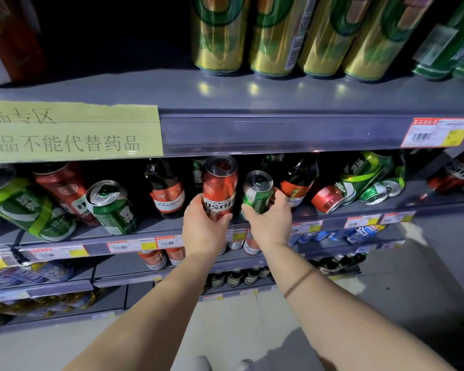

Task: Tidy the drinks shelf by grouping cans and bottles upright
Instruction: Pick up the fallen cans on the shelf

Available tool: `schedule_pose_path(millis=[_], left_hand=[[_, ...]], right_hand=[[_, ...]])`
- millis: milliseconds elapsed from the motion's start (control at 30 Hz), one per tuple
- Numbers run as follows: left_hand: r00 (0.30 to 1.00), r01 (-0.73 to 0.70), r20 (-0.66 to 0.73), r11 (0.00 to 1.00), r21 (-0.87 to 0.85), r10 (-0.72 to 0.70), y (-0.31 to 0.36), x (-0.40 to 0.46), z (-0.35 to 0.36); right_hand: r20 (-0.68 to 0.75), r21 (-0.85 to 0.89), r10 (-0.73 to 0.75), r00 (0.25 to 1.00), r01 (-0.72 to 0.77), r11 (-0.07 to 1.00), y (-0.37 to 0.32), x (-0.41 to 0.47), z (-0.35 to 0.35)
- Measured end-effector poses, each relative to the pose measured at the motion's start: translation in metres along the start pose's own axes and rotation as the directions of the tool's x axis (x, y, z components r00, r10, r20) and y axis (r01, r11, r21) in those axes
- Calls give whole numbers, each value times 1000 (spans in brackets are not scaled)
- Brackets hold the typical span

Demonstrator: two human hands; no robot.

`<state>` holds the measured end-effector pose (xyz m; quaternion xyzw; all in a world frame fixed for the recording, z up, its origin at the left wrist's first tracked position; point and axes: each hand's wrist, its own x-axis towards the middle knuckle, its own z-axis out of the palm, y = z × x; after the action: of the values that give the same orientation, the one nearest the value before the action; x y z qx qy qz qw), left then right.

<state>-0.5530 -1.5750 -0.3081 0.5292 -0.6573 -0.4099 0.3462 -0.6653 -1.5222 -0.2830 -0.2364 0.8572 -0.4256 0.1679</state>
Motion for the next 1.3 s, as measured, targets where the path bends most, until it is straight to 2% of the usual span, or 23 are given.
schedule_pose_path(millis=[300, 433, 533, 633, 767, 867, 967, 1100, 1200, 1300], left_hand=[[990, 36, -137, 999, -38, -40, 2, -6, 12], [962, 13, -274, 1000, -10, -15, 12, -16, 24], [910, 50, -407, 995, -88, -82, 30, -28, 43], [854, 146, -487, 983, -113, -183, 43, -42, 70], [904, 179, -390, 983, -28, -176, 63, -75, 123], [958, 117, -271, 991, 67, -94, 75, -91, 154], [982, 9, -189, 978, 211, 32, 81, -89, 166], [984, -161, -25, 943, 293, 176, 92, -80, 181], [976, -216, 65, 942, 257, 206, 100, -74, 198], [984, -175, 48, 972, 157, 170, 111, -71, 211]], right_hand=[[160, 49, 22, 987, -31, 998, 32, 4, -26], [14, 76, 59, 998, -60, 995, 62, 22, -65], [-71, 83, 76, 995, -70, 994, 86, 44, -96], [-85, -63, 38, 996, -44, 997, 103, 67, -125], [56, -371, -7, 998, 27, 928, 110, 92, -140], [63, -403, -5, 998, 30, 915, 107, 105, -135], [56, -353, 32, 998, -10, 936, 109, 108, -131], [23, -184, -59, 998, 62, 981, 113, 104, -147], [77, 75, -64, 995, 58, 995, 105, 98, -168], [42, 223, -200, 979, 186, 957, 93, 93, -185]])
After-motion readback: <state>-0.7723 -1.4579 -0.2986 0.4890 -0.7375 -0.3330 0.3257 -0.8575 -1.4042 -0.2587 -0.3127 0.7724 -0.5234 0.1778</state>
